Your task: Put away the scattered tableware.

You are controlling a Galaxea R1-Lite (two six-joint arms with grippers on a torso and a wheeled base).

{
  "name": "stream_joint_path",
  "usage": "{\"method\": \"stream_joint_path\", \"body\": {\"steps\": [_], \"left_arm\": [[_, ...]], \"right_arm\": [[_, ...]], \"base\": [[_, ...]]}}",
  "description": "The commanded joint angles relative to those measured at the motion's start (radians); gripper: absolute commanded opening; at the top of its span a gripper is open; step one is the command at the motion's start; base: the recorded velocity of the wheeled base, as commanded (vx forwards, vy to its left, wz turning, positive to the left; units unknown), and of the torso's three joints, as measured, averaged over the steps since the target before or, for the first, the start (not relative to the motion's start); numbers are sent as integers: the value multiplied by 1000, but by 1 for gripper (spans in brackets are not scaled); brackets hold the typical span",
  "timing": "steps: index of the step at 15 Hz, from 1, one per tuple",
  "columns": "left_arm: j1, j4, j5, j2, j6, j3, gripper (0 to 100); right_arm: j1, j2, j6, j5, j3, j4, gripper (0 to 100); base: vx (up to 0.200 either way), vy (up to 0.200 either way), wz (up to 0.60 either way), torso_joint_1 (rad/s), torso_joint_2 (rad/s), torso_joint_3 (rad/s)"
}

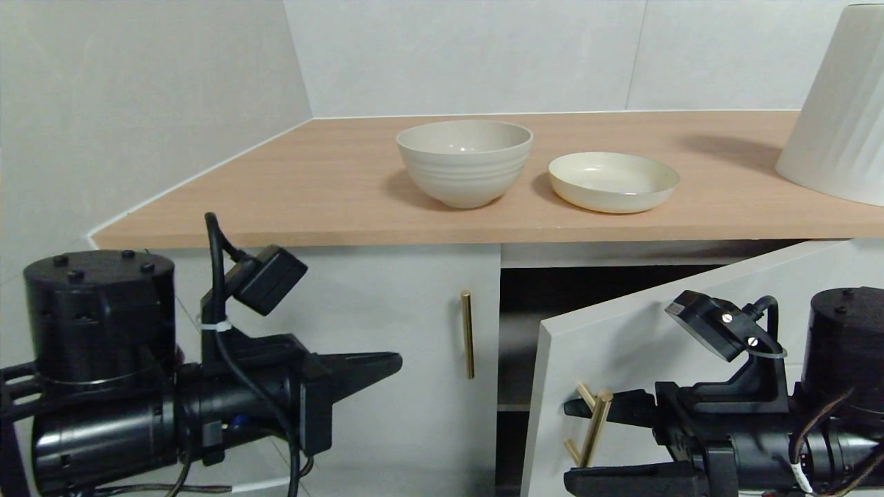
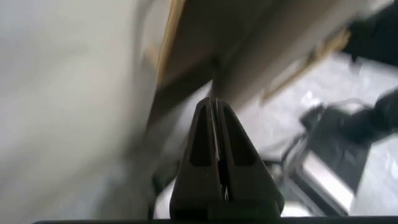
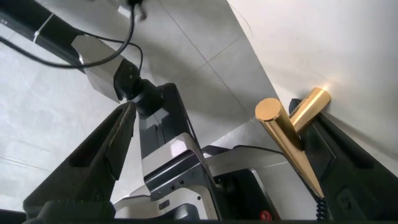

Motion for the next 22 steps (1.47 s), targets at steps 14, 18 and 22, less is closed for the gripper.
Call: {"method": "stream_joint_path", "body": {"steps": [14, 18, 22], "left_arm": [[-209, -483, 158, 454, -57, -50, 0], [-220, -621, 155, 572, -52, -50, 0], [-280, -857, 149, 650, -59, -26, 0]], "right_arm": [[0, -40, -17, -11, 10, 3, 100], [0, -34, -22, -39, 10, 5, 100], [0, -39, -22, -42, 10, 5, 100]], "base": [[0, 0, 0, 0, 0, 0], [0, 0, 0, 0, 0, 0], [0, 0, 0, 0, 0, 0]]}}
